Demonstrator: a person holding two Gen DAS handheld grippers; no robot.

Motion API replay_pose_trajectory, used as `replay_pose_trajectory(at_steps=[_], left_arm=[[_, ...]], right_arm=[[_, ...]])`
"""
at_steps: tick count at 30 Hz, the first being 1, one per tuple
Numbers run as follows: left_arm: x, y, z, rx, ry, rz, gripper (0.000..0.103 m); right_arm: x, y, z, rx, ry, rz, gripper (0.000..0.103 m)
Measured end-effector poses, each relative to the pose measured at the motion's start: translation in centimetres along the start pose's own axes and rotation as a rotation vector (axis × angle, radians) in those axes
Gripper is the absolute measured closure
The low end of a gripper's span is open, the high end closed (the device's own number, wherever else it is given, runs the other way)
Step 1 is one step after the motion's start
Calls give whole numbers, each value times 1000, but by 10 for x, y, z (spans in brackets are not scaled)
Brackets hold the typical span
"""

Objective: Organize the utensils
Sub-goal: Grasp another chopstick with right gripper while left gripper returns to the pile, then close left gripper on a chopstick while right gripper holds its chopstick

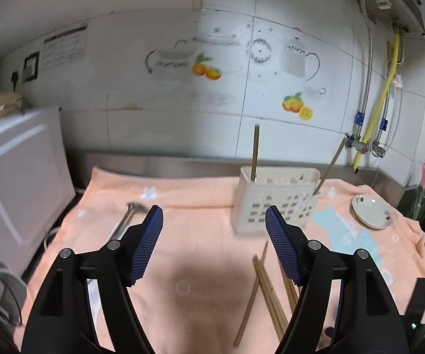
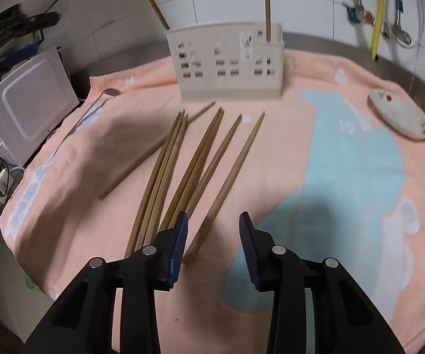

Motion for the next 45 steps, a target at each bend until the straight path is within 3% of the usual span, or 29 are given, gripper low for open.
replay_pose_trajectory(at_steps=[9, 15, 18, 29, 35, 39, 45], left_arm=[[-17, 33, -23, -40, -76, 4, 28], [-19, 52, -32, -77, -100, -10, 27], [-18, 64, -35, -113, -112, -13, 27], [24, 135, -49, -302, -34, -2, 28], [50, 166, -49, -396, 11, -45, 39], [60, 176, -44, -429, 23, -62, 52], [68, 179, -38, -451, 33, -79, 57]], right_arm=[[-7, 14, 13, -41, 41, 59, 81], [-15, 16, 17, -39, 119, -5, 85], [-15, 17, 18, -34, 150, -31, 92], [9, 17, 4, -1, 142, 16, 97], [19, 21, -2, 5, 126, 40, 97], [23, 22, -5, 6, 116, 49, 97], [31, 25, -7, 6, 111, 71, 96]])
Point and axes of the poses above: each gripper's, at about its wrist camera, not at the fingertips, and z roughly the way its jaws point, x to its right, y to its underside, the point moved 1 cm from there along z, roughly the way its jaws point, and after that the axes turned 15 degrees about x, right-handed, at the moved point
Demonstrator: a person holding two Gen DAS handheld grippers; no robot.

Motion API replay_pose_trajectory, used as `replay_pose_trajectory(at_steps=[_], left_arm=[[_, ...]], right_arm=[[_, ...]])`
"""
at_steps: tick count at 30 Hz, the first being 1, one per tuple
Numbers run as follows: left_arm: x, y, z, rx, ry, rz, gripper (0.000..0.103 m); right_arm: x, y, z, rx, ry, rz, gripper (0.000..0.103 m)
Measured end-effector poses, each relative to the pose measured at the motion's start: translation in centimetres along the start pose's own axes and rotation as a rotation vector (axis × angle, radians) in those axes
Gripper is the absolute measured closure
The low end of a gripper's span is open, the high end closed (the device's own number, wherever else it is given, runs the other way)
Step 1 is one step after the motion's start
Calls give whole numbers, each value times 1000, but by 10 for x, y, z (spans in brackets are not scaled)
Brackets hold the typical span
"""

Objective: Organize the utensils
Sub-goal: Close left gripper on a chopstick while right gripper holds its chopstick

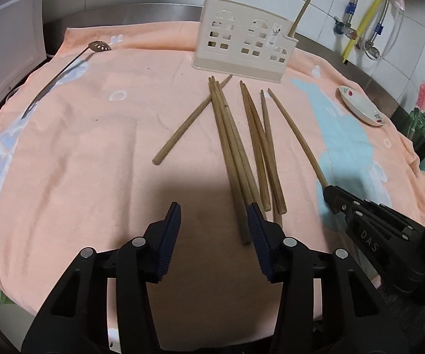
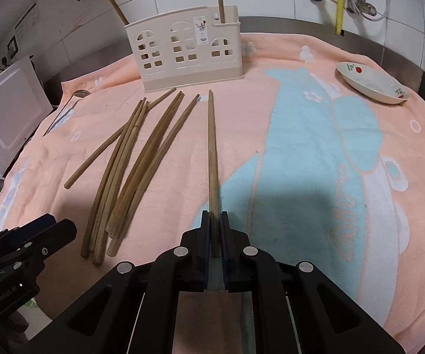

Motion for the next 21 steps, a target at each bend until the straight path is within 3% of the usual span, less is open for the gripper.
replay_pose_trajectory(at_steps=[9, 21], left_arm=[[10, 1, 13, -30, -23, 2, 73], [17, -1, 20, -25, -75, 38, 80]], right_arm=[[5, 0, -3, 3, -6, 14, 96], [8, 1, -4, 4, -11, 22, 96]])
Point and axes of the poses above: each gripper's, at about its wrist camera, not at the fingertips, and z roughly the way its jaws point, x to its right, y to its underside, the point moved 1 cm from there along z, roughly the way its jaws point, and after that the axes turned 15 degrees about x, right-handed, at the moved point
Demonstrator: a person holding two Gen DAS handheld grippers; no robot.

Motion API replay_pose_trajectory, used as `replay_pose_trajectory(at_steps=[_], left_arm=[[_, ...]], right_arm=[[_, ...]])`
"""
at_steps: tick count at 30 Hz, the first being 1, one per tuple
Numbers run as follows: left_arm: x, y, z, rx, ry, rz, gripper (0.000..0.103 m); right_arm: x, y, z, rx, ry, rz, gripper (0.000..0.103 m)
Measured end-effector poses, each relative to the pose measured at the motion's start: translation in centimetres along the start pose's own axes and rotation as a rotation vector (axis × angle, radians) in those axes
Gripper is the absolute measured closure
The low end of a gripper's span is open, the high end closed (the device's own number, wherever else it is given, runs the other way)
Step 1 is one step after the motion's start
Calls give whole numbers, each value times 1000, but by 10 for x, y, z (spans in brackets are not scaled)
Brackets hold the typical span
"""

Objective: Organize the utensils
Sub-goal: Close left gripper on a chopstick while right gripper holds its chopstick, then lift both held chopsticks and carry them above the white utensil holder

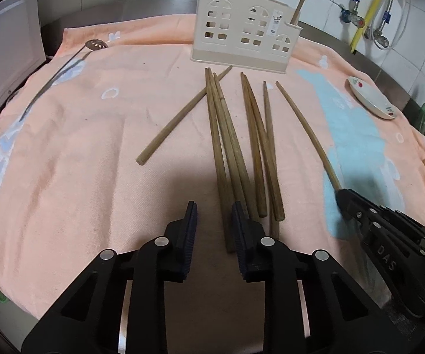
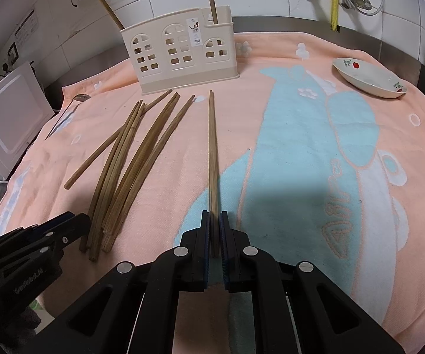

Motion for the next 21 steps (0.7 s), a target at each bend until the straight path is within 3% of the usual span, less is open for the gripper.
replay_pose_trajectory(at_steps=[6, 9, 21], left_arm=[[-4, -3, 2, 10, -32, 6, 82], [0, -2, 2, 16, -11, 15, 88], [-2, -2, 11, 18, 30, 25, 96]], right_arm=[[0, 0, 0, 2, 1, 1, 96], [-2, 0, -1, 4, 4, -7, 96], [1, 1, 0, 16, -14, 2, 96]])
Point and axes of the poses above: each gripper's, at about its wrist camera, not at the fingertips, and z roughly the way its jaws point, x to its right, y to its underside, the point moved 1 cm from there along z, roughly the way its jaws point, and after that the axes turned 15 degrees about x, right-handed, at the moved point
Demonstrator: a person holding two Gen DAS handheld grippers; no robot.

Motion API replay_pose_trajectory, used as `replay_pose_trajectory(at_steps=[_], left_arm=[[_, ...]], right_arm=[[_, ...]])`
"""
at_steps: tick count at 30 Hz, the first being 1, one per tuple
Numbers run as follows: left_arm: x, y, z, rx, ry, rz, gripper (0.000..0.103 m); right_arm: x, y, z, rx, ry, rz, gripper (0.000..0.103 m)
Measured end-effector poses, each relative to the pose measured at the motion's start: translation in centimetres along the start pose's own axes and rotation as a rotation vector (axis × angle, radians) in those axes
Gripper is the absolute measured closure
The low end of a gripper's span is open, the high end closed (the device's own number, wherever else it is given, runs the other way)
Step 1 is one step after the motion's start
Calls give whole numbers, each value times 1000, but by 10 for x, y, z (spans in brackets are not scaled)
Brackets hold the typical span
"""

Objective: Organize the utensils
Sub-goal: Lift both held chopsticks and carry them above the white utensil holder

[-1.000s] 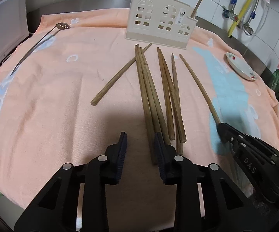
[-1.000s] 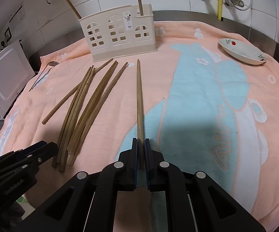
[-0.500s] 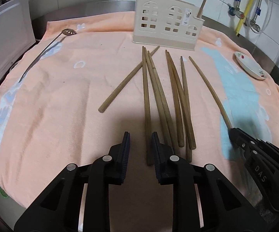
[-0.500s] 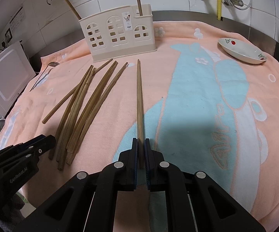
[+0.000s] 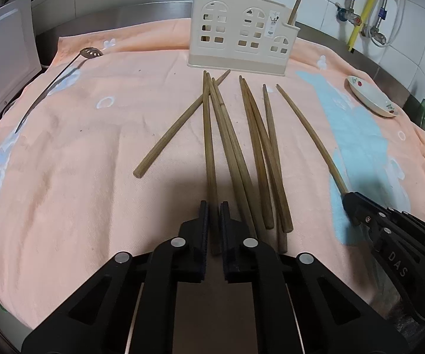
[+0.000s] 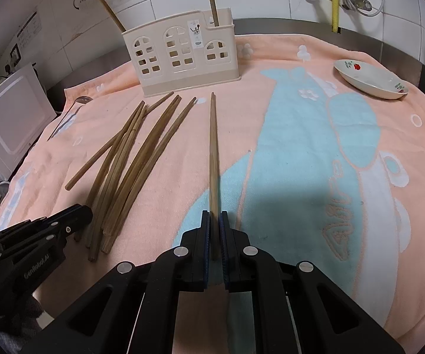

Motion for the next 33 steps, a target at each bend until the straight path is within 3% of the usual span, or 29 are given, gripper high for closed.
replay_pose_trajectory(at_steps=[6, 20, 33], left_arm=[[-7, -14, -13, 35, 32, 10, 97], [0, -78, -76, 319, 202, 99, 98], [-1, -123, -73, 341, 241, 139, 98]], right_arm=[[-1, -5, -9, 23, 0, -18, 97], [-17, -84, -59, 226, -57, -114, 96], [-32, -148, -60, 242, -159, -170, 96]])
Point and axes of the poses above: each gripper's, at about its wrist camera, not at the fingertips, and z roughly the way its jaws point, x to its right, y to its underside, the point moved 1 cm from there along z, roughly the way its jaws point, and after that the axes turned 15 degrees about x, right-handed, at the moved point
